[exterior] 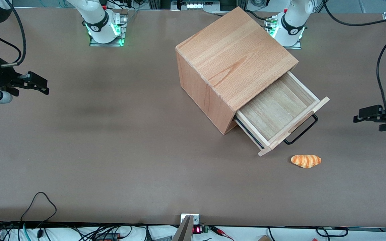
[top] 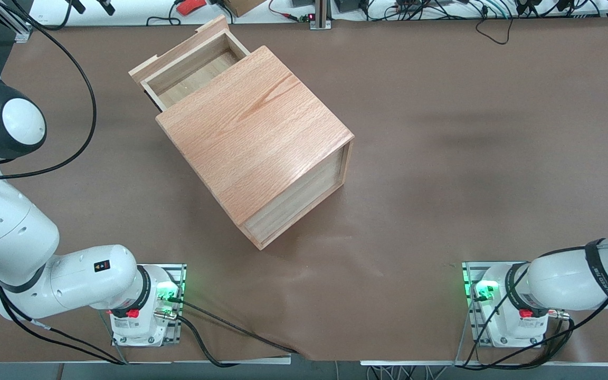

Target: Open top drawer with left arm

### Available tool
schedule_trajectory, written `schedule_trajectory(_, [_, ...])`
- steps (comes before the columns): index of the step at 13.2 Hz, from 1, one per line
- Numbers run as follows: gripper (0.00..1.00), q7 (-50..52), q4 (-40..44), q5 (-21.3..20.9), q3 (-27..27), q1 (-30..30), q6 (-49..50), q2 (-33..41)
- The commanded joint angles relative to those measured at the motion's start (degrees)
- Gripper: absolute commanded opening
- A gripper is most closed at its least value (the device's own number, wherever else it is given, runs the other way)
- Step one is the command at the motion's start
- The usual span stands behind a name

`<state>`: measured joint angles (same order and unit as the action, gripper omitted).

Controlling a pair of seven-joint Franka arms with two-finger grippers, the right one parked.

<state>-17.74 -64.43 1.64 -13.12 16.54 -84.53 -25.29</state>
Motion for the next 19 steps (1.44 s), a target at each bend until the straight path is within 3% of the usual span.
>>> schedule_trajectory(1, [1.0, 2.7, -2.36, -1.29, -0.06, 0.51, -0.2, 3.49])
schedule_trajectory(6, [1.0, 3.94, -9.66, -1.29, 0.12, 0.6, -5.64, 9.02])
schedule_trajectory(11, [1.0, 4.12, -18.78, -1.2, 11.53, -10.46, -10.82, 16.4])
schedule_trajectory(15, [1.0, 6.13, -21.44, -0.67, 14.0, -14.51, -11.89, 20.62])
schedule_trajectory(19, [1.0, 6.23, -23.98, -0.76, 14.09, -14.78, -11.71, 23.96])
